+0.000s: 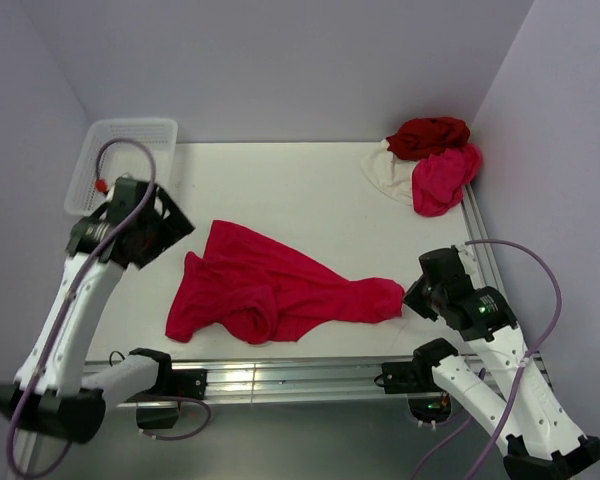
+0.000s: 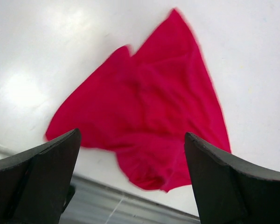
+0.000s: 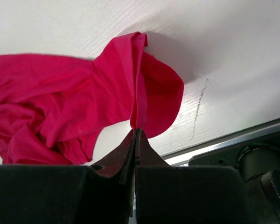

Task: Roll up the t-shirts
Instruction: Flatten the tshirt

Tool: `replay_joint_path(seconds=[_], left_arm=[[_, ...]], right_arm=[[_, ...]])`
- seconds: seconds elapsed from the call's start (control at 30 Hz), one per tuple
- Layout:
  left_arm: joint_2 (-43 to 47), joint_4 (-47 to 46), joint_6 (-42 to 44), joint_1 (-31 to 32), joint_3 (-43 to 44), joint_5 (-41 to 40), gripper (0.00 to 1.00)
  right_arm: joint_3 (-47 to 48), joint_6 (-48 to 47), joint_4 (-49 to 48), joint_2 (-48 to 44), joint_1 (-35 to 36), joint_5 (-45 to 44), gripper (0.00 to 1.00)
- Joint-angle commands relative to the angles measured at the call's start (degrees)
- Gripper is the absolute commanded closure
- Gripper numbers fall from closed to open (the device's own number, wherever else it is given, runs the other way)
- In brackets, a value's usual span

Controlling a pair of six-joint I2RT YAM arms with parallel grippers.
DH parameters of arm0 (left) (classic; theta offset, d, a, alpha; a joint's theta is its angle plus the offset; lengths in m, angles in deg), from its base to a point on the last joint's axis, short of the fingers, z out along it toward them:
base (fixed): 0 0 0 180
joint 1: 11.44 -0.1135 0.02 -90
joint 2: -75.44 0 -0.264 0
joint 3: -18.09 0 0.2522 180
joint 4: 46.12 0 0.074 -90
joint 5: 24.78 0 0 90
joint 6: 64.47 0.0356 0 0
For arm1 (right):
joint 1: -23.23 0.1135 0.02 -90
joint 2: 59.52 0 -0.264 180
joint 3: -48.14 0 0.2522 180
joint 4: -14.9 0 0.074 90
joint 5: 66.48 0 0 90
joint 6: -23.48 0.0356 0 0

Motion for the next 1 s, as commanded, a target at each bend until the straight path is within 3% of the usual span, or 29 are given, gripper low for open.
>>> replay_joint_path(seconds=[0.0, 0.1, 0.33, 0.6, 0.8, 0.97], left_arm=[[-12.1, -13.4, 7.7, 0.0, 3.9, 7.0, 0.03], [-21.4, -22.0, 10.7, 0.1, 7.4, 9.8, 0.10], [-43.6, -25.0, 13.2, 1.0, 14.5, 9.4, 0.18], [-54.2, -28.0, 9.6, 1.0, 20.7, 8.7, 0.25], [-61.3, -25.2, 6.3, 1.0, 26.7, 8.2, 0.37], [-64.2, -23.2, 3.1, 1.0, 27.9, 7.4, 0.40]], right_arm=[[3.5, -1.7, -2.8, 1.0, -0.4, 0.0, 1.00], [4.2, -2.4, -3.3, 2.3, -0.4, 0.1, 1.00], [5.8, -2.6, -4.6, 4.1, -0.5, 0.3, 1.00], [4.4, -1.2, -5.5, 3.7, -0.4, 0.8, 1.00], [3.4, -1.0, -5.5, 3.2, -0.4, 0.4, 1.00], [3.7, -0.6, -6.0, 3.9, -0.3, 0.2, 1.00]])
